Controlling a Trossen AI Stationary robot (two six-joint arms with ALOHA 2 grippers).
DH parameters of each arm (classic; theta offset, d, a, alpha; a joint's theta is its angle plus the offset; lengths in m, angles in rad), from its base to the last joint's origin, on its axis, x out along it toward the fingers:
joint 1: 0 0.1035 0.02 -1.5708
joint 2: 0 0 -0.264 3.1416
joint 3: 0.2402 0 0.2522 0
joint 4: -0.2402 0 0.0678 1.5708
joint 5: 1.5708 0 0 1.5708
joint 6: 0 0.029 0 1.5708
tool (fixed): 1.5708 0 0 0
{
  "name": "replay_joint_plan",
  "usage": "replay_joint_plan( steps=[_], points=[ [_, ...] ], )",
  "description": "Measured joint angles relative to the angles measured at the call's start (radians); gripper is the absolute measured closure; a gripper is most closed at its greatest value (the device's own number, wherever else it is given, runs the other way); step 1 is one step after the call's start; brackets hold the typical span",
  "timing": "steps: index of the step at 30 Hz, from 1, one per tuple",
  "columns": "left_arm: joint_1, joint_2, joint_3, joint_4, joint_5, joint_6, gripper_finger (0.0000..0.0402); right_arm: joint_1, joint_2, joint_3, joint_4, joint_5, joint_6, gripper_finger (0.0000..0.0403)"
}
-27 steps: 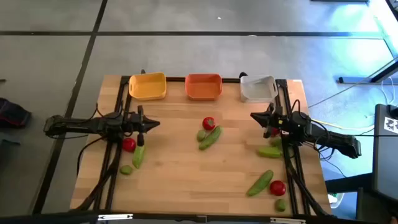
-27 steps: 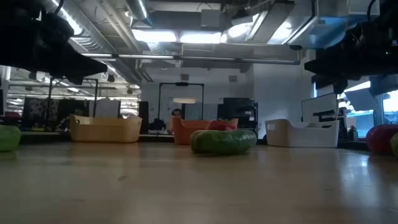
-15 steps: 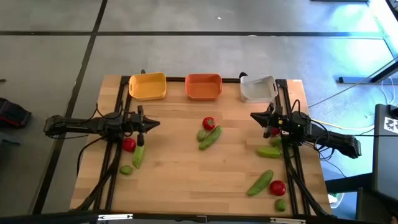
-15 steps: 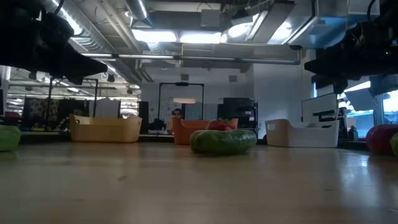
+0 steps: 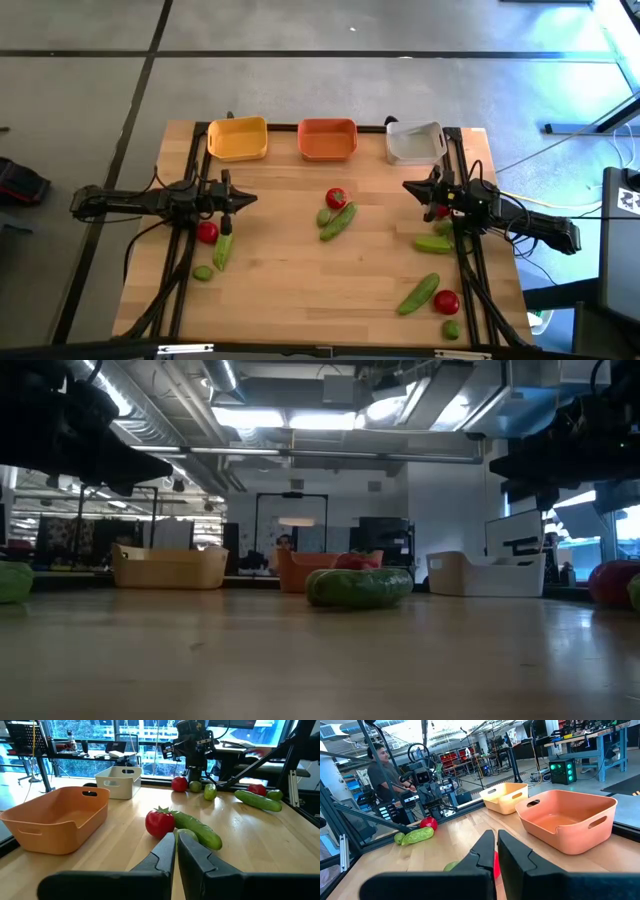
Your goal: Sort produce into baskets
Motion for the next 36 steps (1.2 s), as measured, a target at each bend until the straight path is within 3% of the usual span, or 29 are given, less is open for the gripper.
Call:
replay_joint_plan(
  steps=[22, 36],
  points=[
    [0.0, 0.0, 0.0, 0.054, 0.0, 0.022, 0.0384, 0.0, 0.0, 0.0, 0.0, 0.0, 0.0, 0.0382],
    [0.0, 0.0, 0.001, 0.193, -0.002, -0.125, 0.0384, 0.0, 0.0, 0.0, 0.024, 0.002, 0.0, 0.0382]
  ],
)
